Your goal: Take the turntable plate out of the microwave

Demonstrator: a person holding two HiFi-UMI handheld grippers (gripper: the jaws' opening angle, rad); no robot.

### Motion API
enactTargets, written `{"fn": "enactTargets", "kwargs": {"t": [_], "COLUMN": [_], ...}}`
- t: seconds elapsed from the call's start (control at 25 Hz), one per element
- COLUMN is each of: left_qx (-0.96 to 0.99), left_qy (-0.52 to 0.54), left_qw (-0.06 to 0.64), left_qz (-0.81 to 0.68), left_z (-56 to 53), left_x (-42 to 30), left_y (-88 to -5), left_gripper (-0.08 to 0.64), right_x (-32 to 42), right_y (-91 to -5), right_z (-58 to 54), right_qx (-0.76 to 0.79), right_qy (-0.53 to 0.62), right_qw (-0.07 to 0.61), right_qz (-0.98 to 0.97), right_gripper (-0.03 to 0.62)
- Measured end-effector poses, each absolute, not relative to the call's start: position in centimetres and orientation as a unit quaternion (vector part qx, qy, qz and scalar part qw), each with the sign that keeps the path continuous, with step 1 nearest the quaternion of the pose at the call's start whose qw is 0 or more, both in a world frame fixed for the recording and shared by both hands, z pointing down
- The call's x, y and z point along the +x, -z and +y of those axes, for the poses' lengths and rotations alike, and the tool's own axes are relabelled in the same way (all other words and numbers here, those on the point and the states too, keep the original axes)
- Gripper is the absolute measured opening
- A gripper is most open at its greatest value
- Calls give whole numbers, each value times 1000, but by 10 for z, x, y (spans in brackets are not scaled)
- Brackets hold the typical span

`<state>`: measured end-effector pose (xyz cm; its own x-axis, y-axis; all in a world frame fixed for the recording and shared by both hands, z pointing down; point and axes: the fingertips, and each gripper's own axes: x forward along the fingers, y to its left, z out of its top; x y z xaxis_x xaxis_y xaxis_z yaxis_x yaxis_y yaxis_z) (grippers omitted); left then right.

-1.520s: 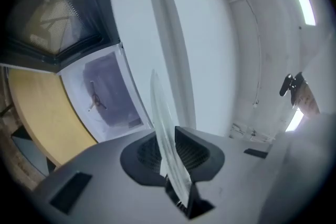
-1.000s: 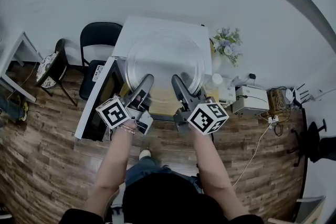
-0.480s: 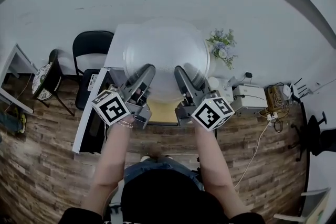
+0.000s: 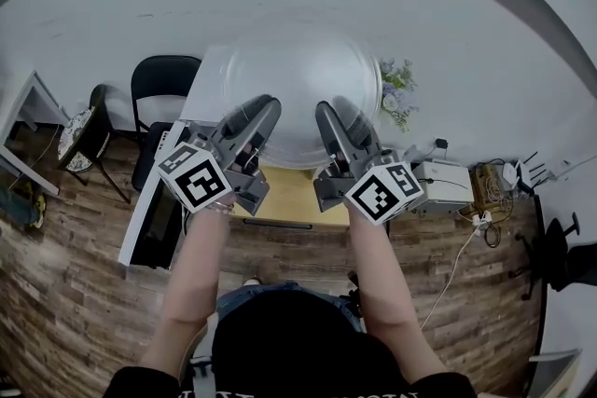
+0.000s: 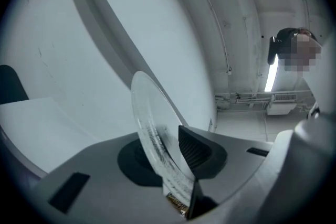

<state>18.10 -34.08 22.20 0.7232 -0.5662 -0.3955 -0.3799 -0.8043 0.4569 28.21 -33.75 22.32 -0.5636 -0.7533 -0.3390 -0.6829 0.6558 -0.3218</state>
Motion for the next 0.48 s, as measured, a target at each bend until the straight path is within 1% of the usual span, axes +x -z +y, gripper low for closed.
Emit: {"fn": "enactTargets", "kwargs": {"t": [0.2, 0.48], "left_qx": [916, 915], "left_qy": [267, 273], "left_qw": [152, 149], "left_qz": [-259, -256], "left_z": [-339, -331], "left_x": [181, 178], "left_y": [-210, -209], "left_gripper": [91, 91], "right_x": [282, 279], "right_y": [-213, -211], "right_z": [-336, -327], "right_qx": [-402, -403], "right_qy": [63, 52], "right_qw": [242, 239], "right_qz": [881, 882], "right_gripper": [193, 193]}}
